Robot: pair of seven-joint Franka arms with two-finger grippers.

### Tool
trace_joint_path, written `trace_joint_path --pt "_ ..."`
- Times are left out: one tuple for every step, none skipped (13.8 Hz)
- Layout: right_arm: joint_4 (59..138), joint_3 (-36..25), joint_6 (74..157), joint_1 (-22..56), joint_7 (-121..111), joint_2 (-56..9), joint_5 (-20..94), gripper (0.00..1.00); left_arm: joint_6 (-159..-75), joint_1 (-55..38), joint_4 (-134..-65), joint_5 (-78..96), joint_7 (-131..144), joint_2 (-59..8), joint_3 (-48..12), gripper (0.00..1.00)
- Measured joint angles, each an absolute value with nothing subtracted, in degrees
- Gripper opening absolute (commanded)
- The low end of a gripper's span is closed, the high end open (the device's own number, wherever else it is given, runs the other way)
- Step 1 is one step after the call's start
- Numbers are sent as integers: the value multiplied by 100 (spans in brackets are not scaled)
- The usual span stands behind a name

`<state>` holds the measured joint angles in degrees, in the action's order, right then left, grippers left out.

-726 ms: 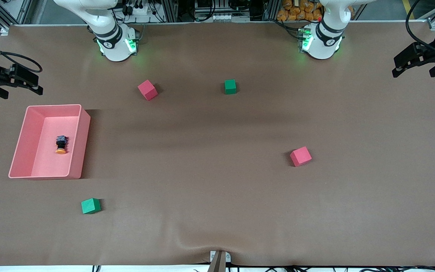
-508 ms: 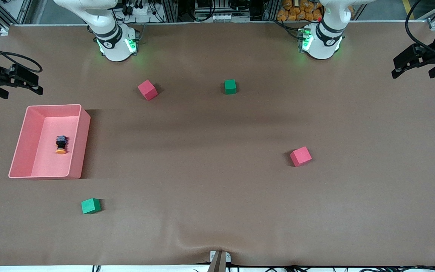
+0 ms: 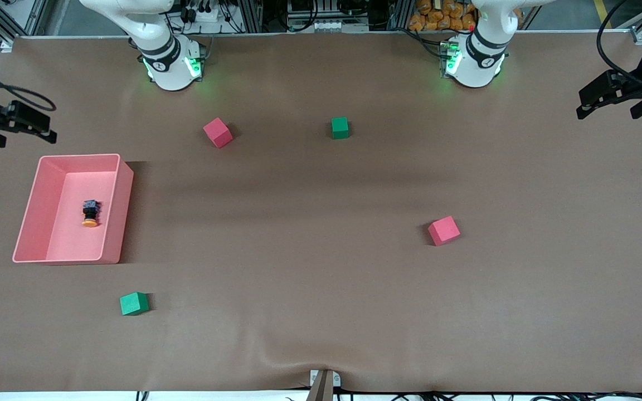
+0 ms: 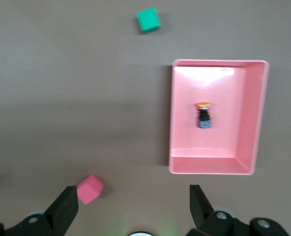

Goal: Place and upright button with both arms
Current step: 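Reach the right gripper toward the yellow button in the pink tray, then lower the right gripper and grasp the yellow button's base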

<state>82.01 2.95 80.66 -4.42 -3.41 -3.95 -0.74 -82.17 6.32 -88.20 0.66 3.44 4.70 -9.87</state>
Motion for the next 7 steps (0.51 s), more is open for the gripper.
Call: trace_joint_path --pt "8242 290 8135 -496 -372 -527 -253 100 -8217 632 -8819 66 344 469 -987 100" --pt "8257 287 8207 -528 -379 -697 -360 100 -8217 632 -8817 66 344 467 -987 100" --pt "8266 282 8312 -571 -379 -873 -380 100 -8217 631 -8817 66 344 467 -988 100" --pt "8289 282 8442 -671 -447 -1040 -380 100 -8217 630 -8816 66 344 467 -990 100" --pt "8327 276 8536 -812 -662 -1199 -380 100 -8217 628 -8815 66 344 467 -992 100" --pt "8367 267 8588 -972 -940 -1369 -380 100 -8217 628 -8813 66 344 466 -995 100" --pt "8400 259 8671 -1146 -1183 -1559 -375 100 -8217 626 -8811 66 344 464 -1000 100"
